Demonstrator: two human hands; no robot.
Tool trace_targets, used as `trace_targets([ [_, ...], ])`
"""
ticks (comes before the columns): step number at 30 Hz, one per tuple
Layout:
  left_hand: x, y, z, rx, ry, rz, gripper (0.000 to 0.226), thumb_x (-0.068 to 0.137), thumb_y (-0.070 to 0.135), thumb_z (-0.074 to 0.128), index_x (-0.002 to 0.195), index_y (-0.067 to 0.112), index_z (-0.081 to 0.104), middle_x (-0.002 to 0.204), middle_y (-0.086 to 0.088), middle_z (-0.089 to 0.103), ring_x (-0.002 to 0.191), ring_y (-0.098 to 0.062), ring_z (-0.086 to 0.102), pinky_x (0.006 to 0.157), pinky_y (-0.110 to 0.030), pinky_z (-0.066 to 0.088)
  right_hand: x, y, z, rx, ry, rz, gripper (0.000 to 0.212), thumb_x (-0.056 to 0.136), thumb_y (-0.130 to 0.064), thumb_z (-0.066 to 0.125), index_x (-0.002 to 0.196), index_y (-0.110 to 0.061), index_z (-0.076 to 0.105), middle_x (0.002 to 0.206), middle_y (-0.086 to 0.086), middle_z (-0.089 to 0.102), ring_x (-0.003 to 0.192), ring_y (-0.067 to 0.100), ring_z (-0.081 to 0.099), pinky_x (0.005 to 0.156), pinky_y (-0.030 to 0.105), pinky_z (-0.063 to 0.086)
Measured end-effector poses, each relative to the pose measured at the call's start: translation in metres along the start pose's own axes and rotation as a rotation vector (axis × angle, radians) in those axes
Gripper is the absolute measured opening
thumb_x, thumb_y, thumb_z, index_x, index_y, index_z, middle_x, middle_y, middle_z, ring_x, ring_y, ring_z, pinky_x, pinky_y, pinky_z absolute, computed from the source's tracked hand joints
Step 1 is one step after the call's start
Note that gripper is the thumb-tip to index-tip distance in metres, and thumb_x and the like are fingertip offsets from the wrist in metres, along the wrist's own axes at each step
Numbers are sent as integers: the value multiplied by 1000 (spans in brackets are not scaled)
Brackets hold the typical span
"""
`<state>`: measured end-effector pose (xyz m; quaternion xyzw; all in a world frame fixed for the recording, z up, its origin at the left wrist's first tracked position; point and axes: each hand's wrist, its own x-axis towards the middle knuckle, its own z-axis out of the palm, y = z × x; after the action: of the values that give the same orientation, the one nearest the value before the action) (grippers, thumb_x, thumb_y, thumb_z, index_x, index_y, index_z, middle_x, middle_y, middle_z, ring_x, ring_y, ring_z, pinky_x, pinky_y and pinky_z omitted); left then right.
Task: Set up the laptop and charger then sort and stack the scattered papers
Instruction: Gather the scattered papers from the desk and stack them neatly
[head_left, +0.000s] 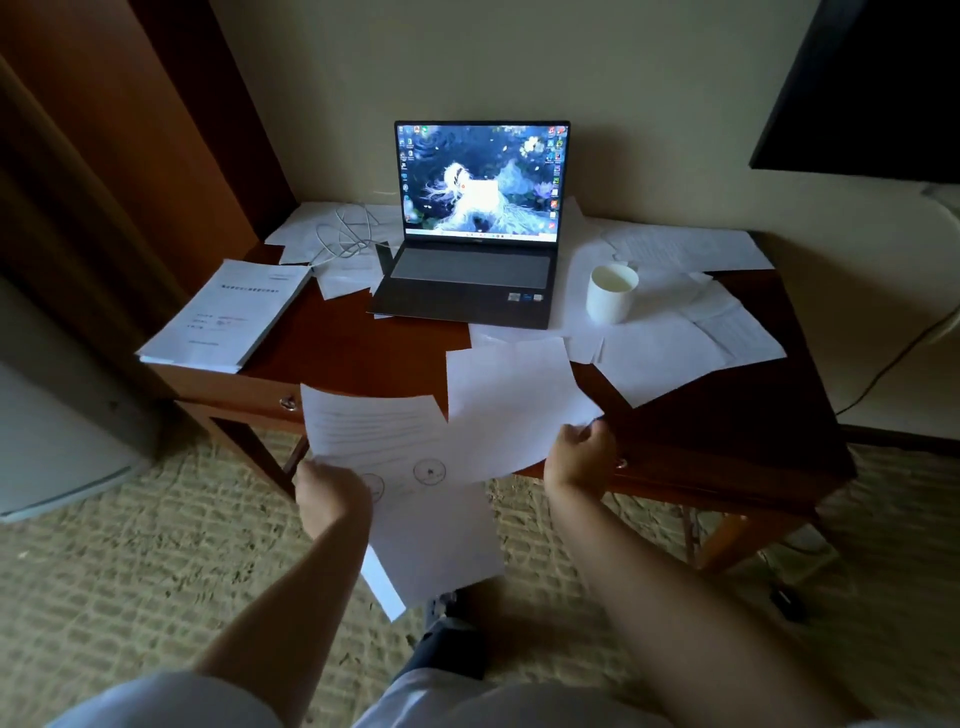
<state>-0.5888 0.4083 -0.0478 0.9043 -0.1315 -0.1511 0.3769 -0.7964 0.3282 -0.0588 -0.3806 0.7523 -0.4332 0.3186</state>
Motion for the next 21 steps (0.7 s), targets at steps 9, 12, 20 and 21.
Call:
trace_targets([
  [9,4,16,5,-332,64,7,27,96,17,34,108,4,55,111,-23,60,103,-40,57,86,-41,45,-5,1,12,-404,-403,-1495,17,77,-4,52,92,-9,58,91,12,63,84,30,62,76,36,51],
  [12,3,15,15,-392,42,-24,27,94,15,35,105,1,55,109,-24,58,100,-38,57,85,-38,46,-5,10,6,-450,-439,-1355,15,81,-7,50,82,-13,64,82,7,62,76,27,63,69,33,52],
  [20,29,24,22,-560,-8,-221,36,85,2,39,114,7,60,108,-12,63,101,-30,60,84,-34,49,27,-33,14,228,-29,2,24,98,-7,40,115,4,52,108,18,60,99,27,58,72,26,34],
  [21,33,27,24,-581,-27,-228,33,84,0,40,110,7,60,100,-10,62,97,-28,60,78,-30,48,33,-31,15,223,-63,77,23,97,-8,39,114,2,51,109,16,59,100,27,57,75,25,38],
])
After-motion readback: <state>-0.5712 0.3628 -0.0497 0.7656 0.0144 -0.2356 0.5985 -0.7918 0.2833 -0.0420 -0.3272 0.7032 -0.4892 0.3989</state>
